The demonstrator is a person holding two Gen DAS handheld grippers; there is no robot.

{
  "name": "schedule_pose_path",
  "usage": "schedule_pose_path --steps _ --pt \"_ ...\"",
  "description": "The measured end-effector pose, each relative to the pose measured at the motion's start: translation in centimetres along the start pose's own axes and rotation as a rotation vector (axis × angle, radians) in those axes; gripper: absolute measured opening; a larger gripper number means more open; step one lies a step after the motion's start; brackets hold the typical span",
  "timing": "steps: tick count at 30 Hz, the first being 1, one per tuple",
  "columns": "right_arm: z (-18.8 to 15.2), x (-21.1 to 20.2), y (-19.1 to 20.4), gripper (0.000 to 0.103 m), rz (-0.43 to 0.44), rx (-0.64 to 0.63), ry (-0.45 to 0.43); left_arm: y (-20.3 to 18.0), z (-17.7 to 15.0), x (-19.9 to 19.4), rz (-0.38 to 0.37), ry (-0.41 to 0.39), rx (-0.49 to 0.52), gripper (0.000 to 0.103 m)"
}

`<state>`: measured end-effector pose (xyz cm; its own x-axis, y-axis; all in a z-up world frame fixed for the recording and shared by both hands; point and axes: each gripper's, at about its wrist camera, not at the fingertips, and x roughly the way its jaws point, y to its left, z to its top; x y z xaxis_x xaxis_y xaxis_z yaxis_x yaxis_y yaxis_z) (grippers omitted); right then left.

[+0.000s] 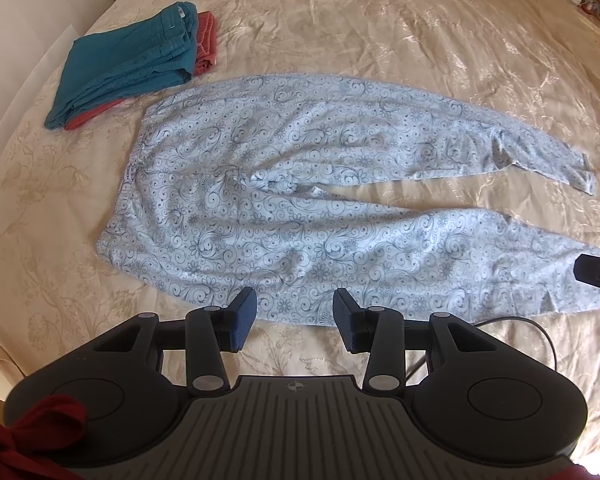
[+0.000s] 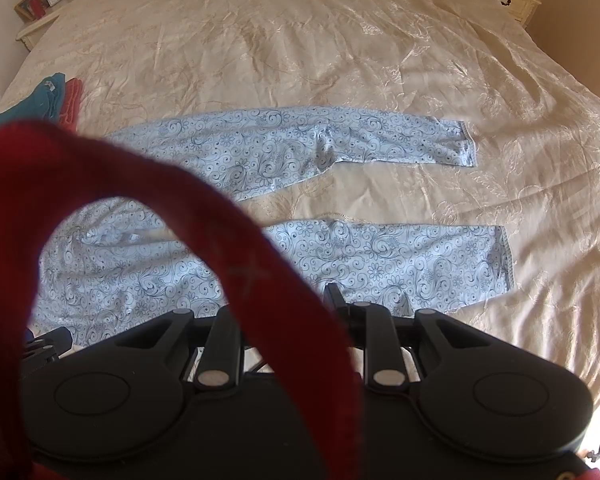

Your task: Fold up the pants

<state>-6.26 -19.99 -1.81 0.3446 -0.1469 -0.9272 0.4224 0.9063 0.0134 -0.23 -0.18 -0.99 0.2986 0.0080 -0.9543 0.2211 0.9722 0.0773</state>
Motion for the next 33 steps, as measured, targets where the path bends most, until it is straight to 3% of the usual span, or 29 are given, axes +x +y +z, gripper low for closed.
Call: schedule_pose_path --steps 24,33 --pt "0.4 0.8 0.0 0.034 0.018 0.003 0.005 0.5 0.2 0.9 0.003 0.009 -0.031 0.041" --pt "1.5 2.1 -1.6 0.034 0.020 -0.026 -0.096 0.6 2.6 2.4 0.034 -0.006 -0.014 0.040"
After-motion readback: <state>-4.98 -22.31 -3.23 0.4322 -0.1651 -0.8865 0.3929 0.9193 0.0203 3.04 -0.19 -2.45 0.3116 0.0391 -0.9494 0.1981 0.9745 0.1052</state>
